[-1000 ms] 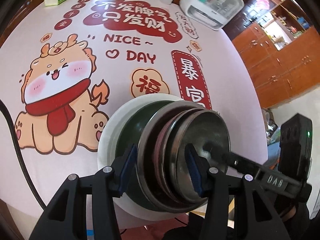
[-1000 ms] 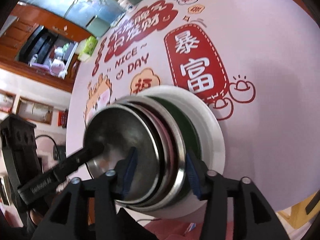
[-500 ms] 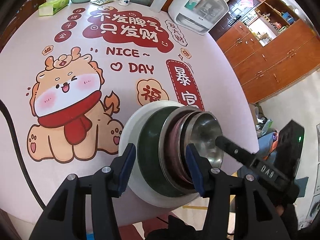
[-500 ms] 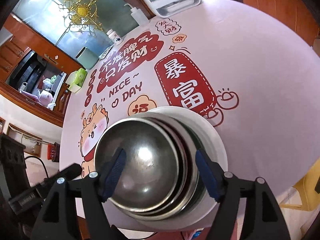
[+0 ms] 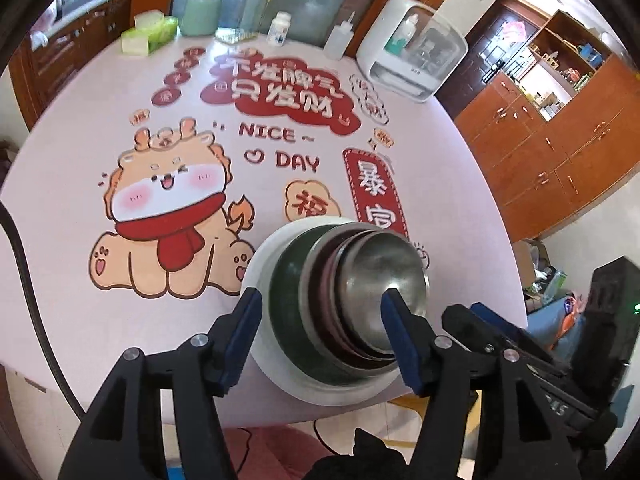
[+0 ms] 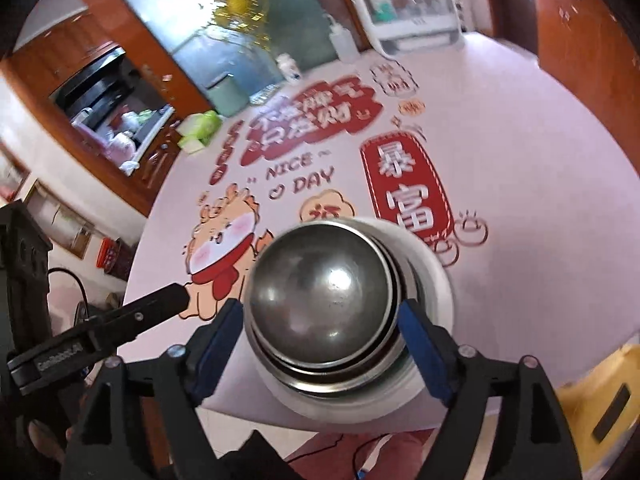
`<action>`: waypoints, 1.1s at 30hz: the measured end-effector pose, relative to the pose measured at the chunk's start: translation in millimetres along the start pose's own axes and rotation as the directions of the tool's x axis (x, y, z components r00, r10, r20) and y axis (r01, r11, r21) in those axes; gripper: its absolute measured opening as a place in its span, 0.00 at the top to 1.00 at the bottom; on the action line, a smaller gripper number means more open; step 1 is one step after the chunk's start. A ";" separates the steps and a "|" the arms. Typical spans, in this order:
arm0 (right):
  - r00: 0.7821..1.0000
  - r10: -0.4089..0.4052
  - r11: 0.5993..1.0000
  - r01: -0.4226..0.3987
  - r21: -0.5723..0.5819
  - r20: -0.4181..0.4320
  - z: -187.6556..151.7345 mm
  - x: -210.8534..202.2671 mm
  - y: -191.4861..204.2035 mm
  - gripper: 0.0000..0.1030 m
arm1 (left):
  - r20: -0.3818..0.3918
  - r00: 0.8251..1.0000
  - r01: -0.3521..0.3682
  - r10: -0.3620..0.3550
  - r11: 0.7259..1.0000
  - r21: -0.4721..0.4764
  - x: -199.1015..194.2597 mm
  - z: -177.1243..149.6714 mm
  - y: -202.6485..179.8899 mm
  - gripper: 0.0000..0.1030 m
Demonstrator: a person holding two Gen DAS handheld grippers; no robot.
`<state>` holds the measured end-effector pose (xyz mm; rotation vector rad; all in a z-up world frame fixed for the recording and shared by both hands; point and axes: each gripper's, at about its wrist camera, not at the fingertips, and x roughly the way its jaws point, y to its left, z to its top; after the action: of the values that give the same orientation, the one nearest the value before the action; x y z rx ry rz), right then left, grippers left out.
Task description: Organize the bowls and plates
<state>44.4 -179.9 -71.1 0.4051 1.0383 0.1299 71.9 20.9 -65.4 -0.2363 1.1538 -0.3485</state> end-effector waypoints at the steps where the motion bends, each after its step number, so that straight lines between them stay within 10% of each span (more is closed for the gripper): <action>1: 1.000 0.008 1.000 -0.008 -0.015 0.004 -0.5 -6.0 0.4 0.16 | 0.017 1.000 -0.014 0.014 1.000 0.002 -5.1 -3.5 -5.2 0.39; 16: 0.997 0.034 0.983 -0.022 -0.184 0.062 -18.8 -84.0 9.2 0.02 | 0.167 0.966 -0.207 0.200 0.978 0.031 -64.3 -53.4 -58.6 0.24; 33: 0.997 -0.052 0.982 0.063 -0.176 0.065 -42.2 -95.4 2.9 0.00 | 0.266 0.882 -0.401 0.390 0.916 -0.013 -83.8 -73.9 -74.3 0.07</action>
<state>-40.0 -194.0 -11.3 0.2146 0.9694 0.1565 -37.3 -15.4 3.6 -0.0033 0.9013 0.0236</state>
